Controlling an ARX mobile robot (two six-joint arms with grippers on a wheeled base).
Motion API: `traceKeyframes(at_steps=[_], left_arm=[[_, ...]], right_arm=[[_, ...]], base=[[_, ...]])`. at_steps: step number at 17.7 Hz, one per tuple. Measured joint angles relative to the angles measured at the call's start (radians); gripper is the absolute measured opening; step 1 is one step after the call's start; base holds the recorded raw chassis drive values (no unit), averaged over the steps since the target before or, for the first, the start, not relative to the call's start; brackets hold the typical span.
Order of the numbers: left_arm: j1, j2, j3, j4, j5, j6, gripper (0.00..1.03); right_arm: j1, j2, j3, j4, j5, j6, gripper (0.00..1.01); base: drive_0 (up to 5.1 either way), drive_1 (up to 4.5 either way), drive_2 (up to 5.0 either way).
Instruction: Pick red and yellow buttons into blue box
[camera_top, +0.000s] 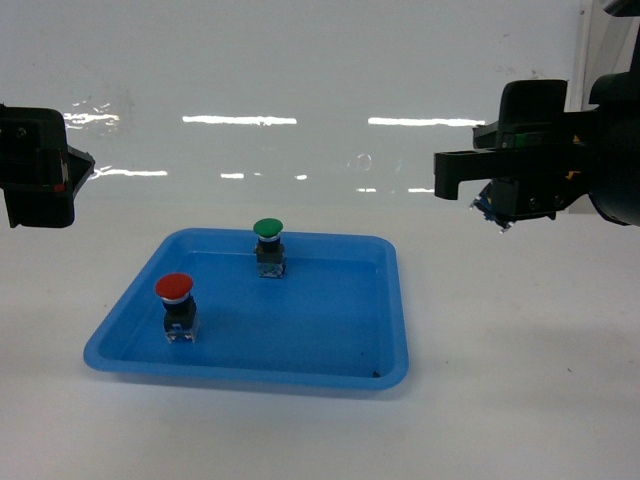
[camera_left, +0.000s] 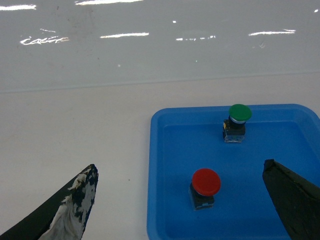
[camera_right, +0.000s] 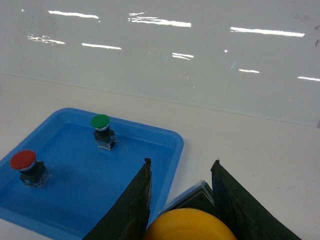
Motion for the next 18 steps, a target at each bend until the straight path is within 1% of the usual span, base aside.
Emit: traceKeyframes(at_steps=[2, 4, 6, 7, 9, 11, 13, 14, 16, 18], left_arm=[[-0.002, 0.0, 0.0, 0.001, 0.001, 0.0, 0.98], [0.0, 0.0, 0.0, 0.0, 0.0, 0.0, 0.98], [0.0, 0.0, 0.0, 0.0, -0.001, 0.0, 0.98], [-0.002, 0.0, 0.0, 0.0, 0.0, 0.0, 0.98], [-0.002, 0.0, 0.0, 0.0, 0.0, 0.0, 0.98], [0.0, 0.0, 0.0, 0.0, -0.001, 0.0, 0.98], [0.0, 0.0, 0.0, 0.0, 0.0, 0.0, 0.98], [-0.001, 0.0, 0.0, 0.0, 0.0, 0.0, 0.98], [-0.001, 0.0, 0.0, 0.001, 0.0, 0.0, 0.98], [0.0, 0.0, 0.0, 0.001, 0.0, 0.0, 0.98]], right_arm=[[-0.035, -0.025, -0.014, -0.032, -0.017, -0.008, 0.32], [-0.097, -0.116, -0.077, -0.084, -0.035, -0.029, 0.32], [-0.139, -0.193, -0.113, -0.13, -0.036, -0.045, 0.32], [-0.138, -0.233, -0.122, -0.162, -0.028, -0.045, 0.32], [-0.099, -0.318, -0.137, -0.217, -0.011, -0.045, 0.32], [-0.055, -0.381, -0.154, -0.259, 0.022, -0.037, 0.32], [-0.018, -0.41, -0.187, -0.278, 0.07, -0.021, 0.32], [-0.011, -0.425, -0.204, -0.306, 0.08, -0.014, 0.32], [-0.007, -0.462, -0.227, -0.346, 0.092, -0.014, 0.32], [-0.018, -0.476, -0.228, -0.348, 0.135, -0.019, 0.32]], base=[[0.0, 0.0, 0.0], [0.0, 0.0, 0.0], [0.0, 0.0, 0.0], [0.0, 0.0, 0.0], [0.0, 0.0, 0.0], [0.0, 0.0, 0.0], [0.0, 0.0, 0.0], [0.0, 0.0, 0.0], [0.0, 0.0, 0.0], [0.0, 0.0, 0.0]])
